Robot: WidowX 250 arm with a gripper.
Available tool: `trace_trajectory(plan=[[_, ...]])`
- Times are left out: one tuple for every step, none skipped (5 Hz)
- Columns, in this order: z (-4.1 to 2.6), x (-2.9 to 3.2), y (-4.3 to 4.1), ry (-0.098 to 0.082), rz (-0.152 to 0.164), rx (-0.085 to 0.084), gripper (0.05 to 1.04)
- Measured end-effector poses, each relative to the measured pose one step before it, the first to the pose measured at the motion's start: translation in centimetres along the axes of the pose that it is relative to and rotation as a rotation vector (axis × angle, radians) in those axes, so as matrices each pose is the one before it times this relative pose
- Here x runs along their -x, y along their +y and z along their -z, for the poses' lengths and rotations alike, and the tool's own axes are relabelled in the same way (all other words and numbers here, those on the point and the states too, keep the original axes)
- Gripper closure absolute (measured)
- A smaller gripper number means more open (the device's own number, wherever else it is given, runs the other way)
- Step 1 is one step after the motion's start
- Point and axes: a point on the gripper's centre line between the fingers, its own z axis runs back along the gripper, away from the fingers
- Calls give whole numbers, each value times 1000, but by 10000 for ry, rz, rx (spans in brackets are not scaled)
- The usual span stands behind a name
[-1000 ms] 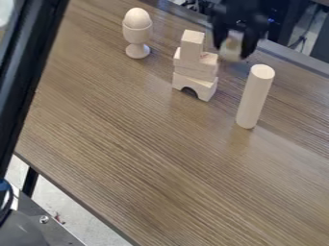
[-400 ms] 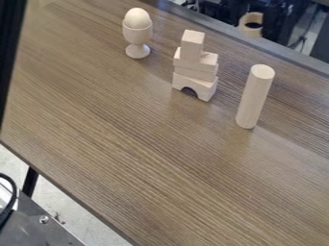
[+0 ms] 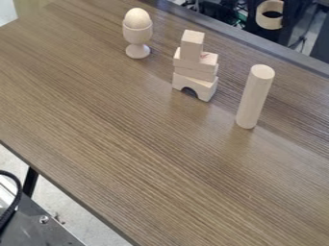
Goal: Put the ring block above the tall thin cylinder
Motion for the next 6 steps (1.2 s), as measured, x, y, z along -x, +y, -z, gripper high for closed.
trace_trajectory(plan=[[-417, 1141, -1744, 531, 83, -79, 314], [207, 966, -916, 461, 73, -56, 314], [238, 776, -283, 190, 19, 59, 314], [581, 507, -219, 218, 106, -116, 314], [470, 429, -193, 180, 99, -248, 314], [444, 395, 189, 177, 28, -143, 314]])
